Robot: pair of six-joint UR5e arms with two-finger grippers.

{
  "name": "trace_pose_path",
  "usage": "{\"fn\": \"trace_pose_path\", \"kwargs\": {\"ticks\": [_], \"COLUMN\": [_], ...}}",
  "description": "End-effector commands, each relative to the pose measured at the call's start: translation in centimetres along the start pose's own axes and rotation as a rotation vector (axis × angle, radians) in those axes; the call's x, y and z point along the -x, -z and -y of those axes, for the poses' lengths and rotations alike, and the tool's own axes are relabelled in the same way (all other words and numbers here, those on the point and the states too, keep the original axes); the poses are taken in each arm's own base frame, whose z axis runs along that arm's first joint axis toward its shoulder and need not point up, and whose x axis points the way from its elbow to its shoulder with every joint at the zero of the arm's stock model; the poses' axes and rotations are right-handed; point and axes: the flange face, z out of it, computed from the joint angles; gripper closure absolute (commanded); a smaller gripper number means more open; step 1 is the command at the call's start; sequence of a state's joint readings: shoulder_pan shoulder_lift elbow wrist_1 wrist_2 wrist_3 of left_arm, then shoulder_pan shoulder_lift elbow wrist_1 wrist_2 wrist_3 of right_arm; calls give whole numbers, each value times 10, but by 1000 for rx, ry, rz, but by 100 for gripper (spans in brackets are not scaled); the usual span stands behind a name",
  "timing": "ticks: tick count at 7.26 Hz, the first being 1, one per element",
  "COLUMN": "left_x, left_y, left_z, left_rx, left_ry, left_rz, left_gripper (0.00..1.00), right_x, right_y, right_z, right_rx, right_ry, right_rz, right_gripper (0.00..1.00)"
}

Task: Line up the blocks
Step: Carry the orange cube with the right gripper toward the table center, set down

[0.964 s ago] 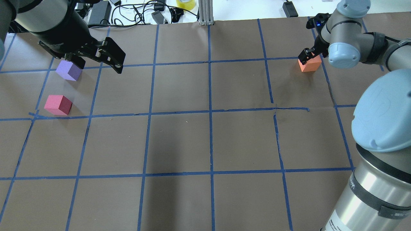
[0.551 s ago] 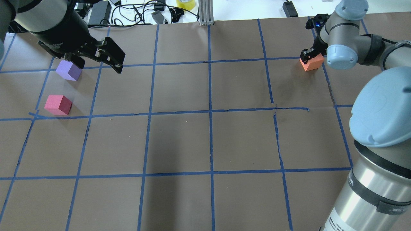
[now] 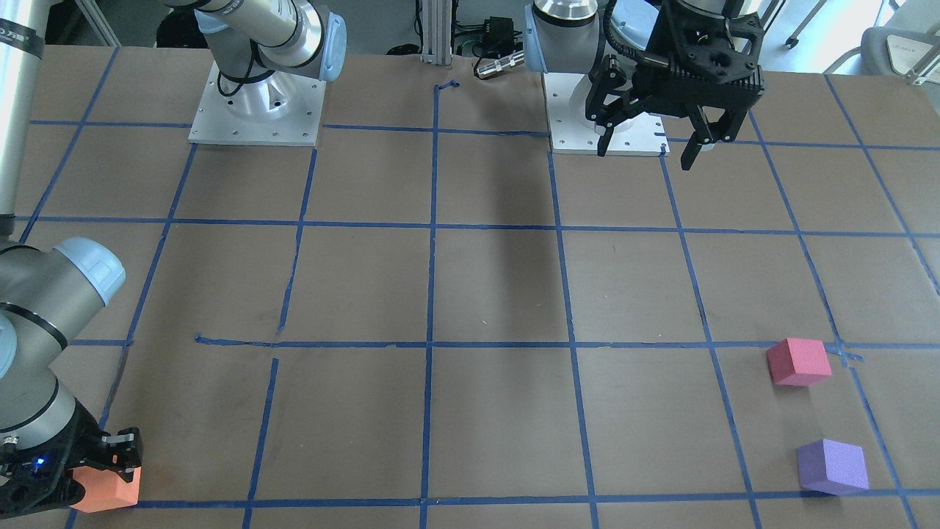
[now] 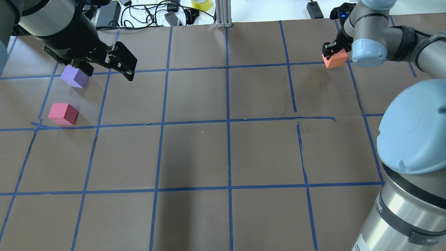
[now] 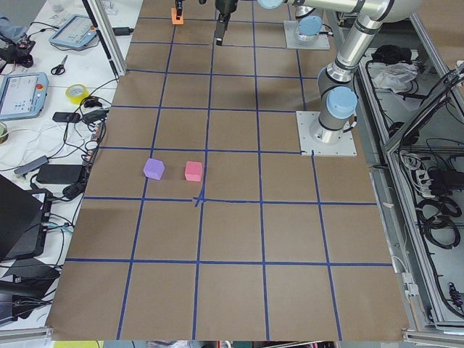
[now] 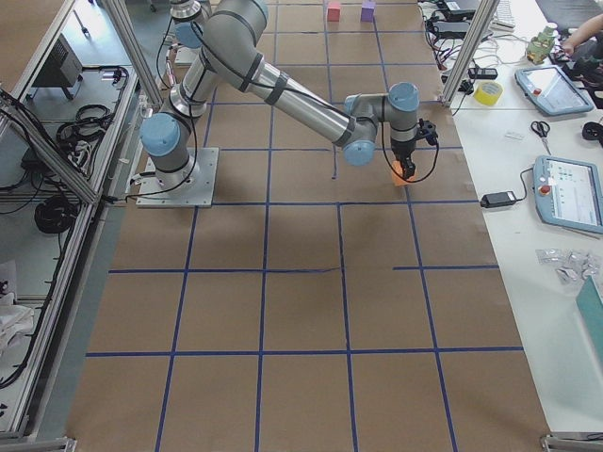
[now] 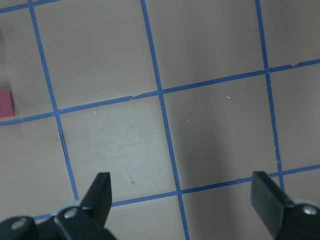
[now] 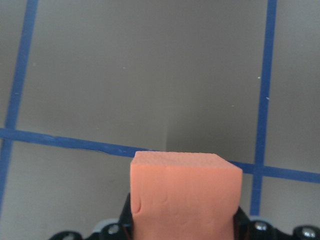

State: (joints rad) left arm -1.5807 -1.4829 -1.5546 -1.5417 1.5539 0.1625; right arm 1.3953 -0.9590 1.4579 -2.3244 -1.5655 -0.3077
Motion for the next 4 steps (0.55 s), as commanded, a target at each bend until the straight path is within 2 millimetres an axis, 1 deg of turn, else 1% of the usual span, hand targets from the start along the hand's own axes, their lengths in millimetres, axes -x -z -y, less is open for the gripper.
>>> {"fn": "trace_pose_path", "kwargs": {"ticks": [1,2,3,4], "left_x": [2,0,1,2], "left_y": [1,0,0,2], "left_z": [0,0,0,-1], "left_rx": [-2,0,0,-3], "left_ry": [-1,-4,2,1], "left_rz": [1,0,2,3], "left_gripper": [0,0,0,0], "right_x": [121,182,224,257], "right_y": [42,46,45,37], "right_z": [2,-2,-7,-6], "right_rx": [9,12,18,23], "right_ry": [-131,-213,-253,-224], "right_rz": [41,64,79,86], "right_gripper": [95,91,91,89]}}
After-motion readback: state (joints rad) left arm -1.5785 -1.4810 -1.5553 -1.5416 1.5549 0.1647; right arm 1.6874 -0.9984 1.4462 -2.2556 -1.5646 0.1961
